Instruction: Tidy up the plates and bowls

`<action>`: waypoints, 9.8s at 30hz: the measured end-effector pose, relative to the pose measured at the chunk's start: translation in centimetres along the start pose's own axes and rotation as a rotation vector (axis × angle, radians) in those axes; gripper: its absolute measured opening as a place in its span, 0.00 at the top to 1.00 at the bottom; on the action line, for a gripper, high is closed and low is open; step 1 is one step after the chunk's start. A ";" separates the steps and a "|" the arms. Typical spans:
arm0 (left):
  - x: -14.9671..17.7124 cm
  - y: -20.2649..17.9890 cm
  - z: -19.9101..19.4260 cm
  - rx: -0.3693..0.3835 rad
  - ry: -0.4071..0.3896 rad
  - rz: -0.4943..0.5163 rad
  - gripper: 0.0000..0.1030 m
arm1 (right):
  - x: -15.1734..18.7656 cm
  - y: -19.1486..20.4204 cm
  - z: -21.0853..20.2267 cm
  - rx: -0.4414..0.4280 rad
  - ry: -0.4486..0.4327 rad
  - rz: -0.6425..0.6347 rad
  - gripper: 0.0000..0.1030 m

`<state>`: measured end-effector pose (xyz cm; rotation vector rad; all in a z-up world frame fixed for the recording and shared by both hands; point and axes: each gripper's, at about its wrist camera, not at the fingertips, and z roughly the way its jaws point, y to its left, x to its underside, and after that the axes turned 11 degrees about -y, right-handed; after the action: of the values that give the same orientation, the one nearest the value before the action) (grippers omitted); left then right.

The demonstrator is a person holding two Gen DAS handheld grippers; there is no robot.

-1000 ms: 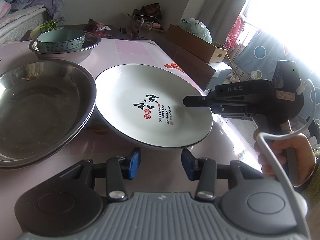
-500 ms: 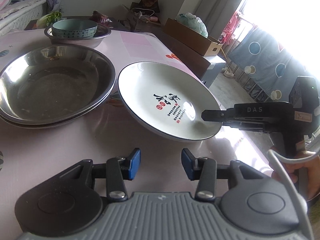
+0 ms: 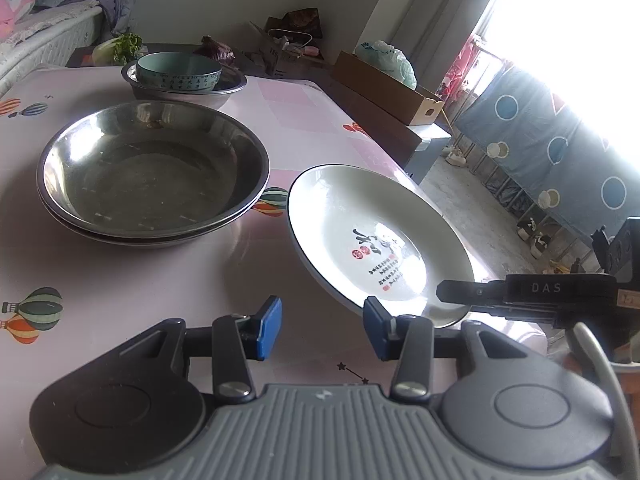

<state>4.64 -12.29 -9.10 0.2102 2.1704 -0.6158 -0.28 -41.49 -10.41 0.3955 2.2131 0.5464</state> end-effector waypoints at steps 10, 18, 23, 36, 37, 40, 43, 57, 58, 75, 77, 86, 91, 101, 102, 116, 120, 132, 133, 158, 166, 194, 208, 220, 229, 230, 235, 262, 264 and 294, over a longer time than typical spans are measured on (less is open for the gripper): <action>0.1 0.3 -0.7 -0.021 -0.008 0.018 0.56 | 3.1 1.7 -3.1 -0.003 0.005 -0.022 0.67; 0.2 -0.4 0.3 -0.072 0.014 0.123 0.56 | 0.7 -0.5 -4.1 0.077 -0.127 0.022 0.59; 0.3 -0.4 0.9 -0.072 0.033 0.145 0.55 | -0.3 -1.4 -2.4 0.075 -0.163 0.071 0.59; -1.0 0.3 2.9 -0.079 0.037 0.119 0.71 | -1.1 -0.8 2.2 0.046 -0.133 0.078 0.76; -1.1 0.4 3.1 -0.076 0.036 0.113 0.75 | -1.1 -0.8 2.3 0.041 -0.130 0.083 0.76; -1.3 0.3 3.3 -0.061 0.039 0.099 0.84 | -1.0 -0.7 2.5 0.046 -0.134 0.093 0.76; -1.3 0.1 3.3 -0.070 0.039 0.110 0.84 | -0.8 -0.9 2.4 0.037 -0.132 0.121 0.76; -0.5 1.1 0.5 -0.087 0.074 0.093 0.83 | 1.3 1.1 1.7 0.031 -0.103 0.103 0.74; -0.4 1.2 0.3 -0.088 0.075 0.095 0.83 | 1.4 1.3 1.6 0.029 -0.103 0.101 0.74; 0.0 1.4 0.3 -0.075 0.083 0.100 0.78 | 1.9 1.7 0.7 0.058 -0.094 0.070 0.74; 0.1 1.4 0.3 -0.072 0.084 0.100 0.78 | 2.0 1.6 0.5 0.059 -0.091 0.068 0.74; 0.1 1.4 0.5 -0.071 0.087 0.097 0.76 | 2.6 1.9 0.1 0.048 -0.080 0.046 0.74; 0.0 1.4 0.4 -0.059 0.093 0.077 0.76 | 2.5 1.8 0.1 0.044 -0.079 0.053 0.74; 0.4 1.5 0.1 -0.032 0.104 0.067 0.75 | 2.0 1.7 0.5 0.057 -0.087 0.056 0.74; 0.4 1.5 0.1 -0.031 0.104 0.068 0.75 | 2.0 1.6 0.5 0.057 -0.088 0.057 0.74; 0.5 1.6 0.0 -0.025 0.098 0.068 0.75 | 2.2 1.6 0.4 0.062 -0.096 0.059 0.75; 0.5 1.6 0.0 -0.026 0.096 0.069 0.75 | 2.2 1.6 0.4 0.063 -0.096 0.058 0.75; 0.1 1.6 0.7 -0.045 0.082 0.080 0.75 | 2.2 1.6 0.4 0.063 -0.096 0.058 0.75; 0.1 1.6 0.8 -0.047 0.080 0.080 0.75 | 2.2 1.6 0.4 0.063 -0.096 0.058 0.75; -0.1 1.1 0.7 -0.057 0.075 0.089 0.73 | 1.5 1.8 0.9 0.062 -0.085 0.031 0.73; -0.2 1.2 0.7 -0.061 0.069 0.107 0.73 | 1.4 2.0 1.0 0.082 -0.097 0.023 0.74; -0.3 -0.7 1.9 -0.124 0.091 0.205 0.66 | 3.1 3.0 -0.3 0.121 -0.115 -0.075 0.79; -0.4 -1.1 2.4 -0.129 0.093 0.226 0.59 | 3.1 2.9 0.1 0.127 -0.129 -0.070 0.80; -0.4 -1.5 2.4 -0.147 0.092 0.227 0.59 | 3.1 3.4 0.1 0.141 -0.138 -0.085 0.78; -0.4 -1.5 2.3 -0.147 0.095 0.221 0.59 | 3.0 3.7 -0.3 0.143 -0.149 -0.090 0.78; -0.4 -1.5 2.3 -0.146 0.094 0.221 0.59 | 2.9 3.7 -0.4 0.144 -0.150 -0.089 0.78; -0.3 -1.5 2.1 -0.146 0.090 0.219 0.59 | 3.0 3.7 -0.6 0.145 -0.155 -0.093 0.78; -1.0 -1.9 1.3 -0.154 0.067 0.210 0.59 | 2.6 3.8 -0.8 0.143 -0.163 -0.090 0.78; -1.0 -1.9 1.1 -0.153 0.064 0.209 0.59 | 2.6 3.7 -0.7 0.143 -0.164 -0.091 0.78; -0.2 -0.8 1.7 -0.116 0.090 0.209 0.71 | 4.2 3.5 -0.3 0.173 -0.169 -0.154 0.80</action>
<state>5.69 -13.85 -9.56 0.4029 2.2267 -0.3677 -2.76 -36.68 -11.12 0.3441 2.1116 0.2316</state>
